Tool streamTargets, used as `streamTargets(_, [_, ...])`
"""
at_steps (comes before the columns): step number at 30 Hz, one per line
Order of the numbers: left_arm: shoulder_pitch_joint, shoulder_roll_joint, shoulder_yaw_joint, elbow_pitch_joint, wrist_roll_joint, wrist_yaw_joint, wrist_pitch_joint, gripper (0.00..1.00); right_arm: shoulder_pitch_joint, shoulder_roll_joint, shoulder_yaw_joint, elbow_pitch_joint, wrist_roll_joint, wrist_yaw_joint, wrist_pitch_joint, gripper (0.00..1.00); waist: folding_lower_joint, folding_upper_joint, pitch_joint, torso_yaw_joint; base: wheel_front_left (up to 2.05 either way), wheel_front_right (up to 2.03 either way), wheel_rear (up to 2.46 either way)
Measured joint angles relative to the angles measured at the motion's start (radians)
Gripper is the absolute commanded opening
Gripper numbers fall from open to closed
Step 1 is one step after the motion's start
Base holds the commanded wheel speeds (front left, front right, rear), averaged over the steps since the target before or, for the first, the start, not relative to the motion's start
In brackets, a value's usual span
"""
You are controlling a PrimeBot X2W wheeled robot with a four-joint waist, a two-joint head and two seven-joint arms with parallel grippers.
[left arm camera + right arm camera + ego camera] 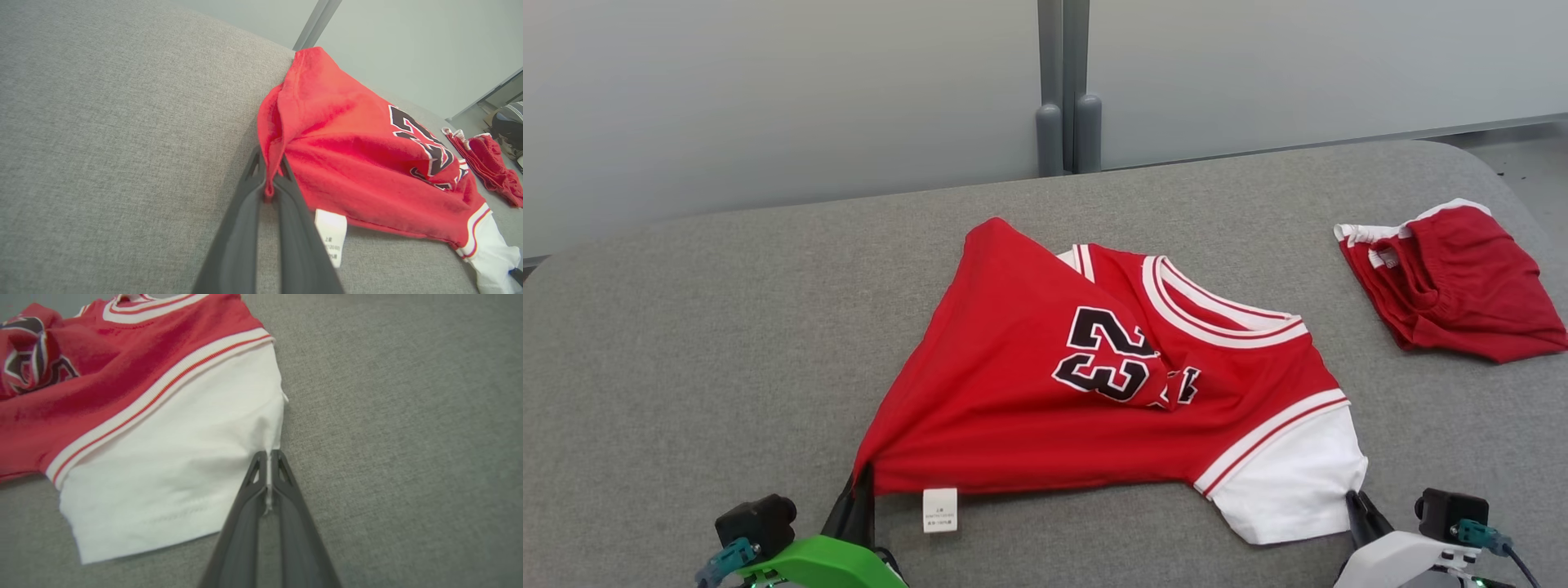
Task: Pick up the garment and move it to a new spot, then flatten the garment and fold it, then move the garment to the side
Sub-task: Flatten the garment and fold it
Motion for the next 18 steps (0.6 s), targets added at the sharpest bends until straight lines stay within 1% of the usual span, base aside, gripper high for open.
streamTargets(3, [0.003,0.001,0.001,-0.003,-0.002,0.000,-0.001,0.00,-0.003,0.000,0.008,-0.023,0.021,0.000,-0.006,0.00,0.0000,0.0000,-0.002,-0.003,0.00,0.00,0.00])
streamTargets(7, [0.004,0.000,0.007,-0.021,-0.010,0.000,-0.008,0.00,-0.006,0.000,0.031,-0.108,0.086,0.000,-0.009,0.00,0.0000,0.0000,-0.006,-0.008,0.00,0.00,0.00])
streamTargets(13, [0.004,-0.010,0.034,-0.085,-0.047,-0.016,-0.017,0.00,-0.003,0.000,0.057,-0.318,0.184,0.000,0.014,0.00,0.0000,0.0000,-0.017,-0.010,0.00,0.00,0.00])
streamTargets(18, [0.003,-0.017,0.055,-0.178,-0.076,-0.025,-0.019,0.00,0.010,0.000,0.059,-0.519,0.265,0.000,0.053,0.00,0.0000,0.0000,-0.027,-0.007,0.00,0.00,0.00])
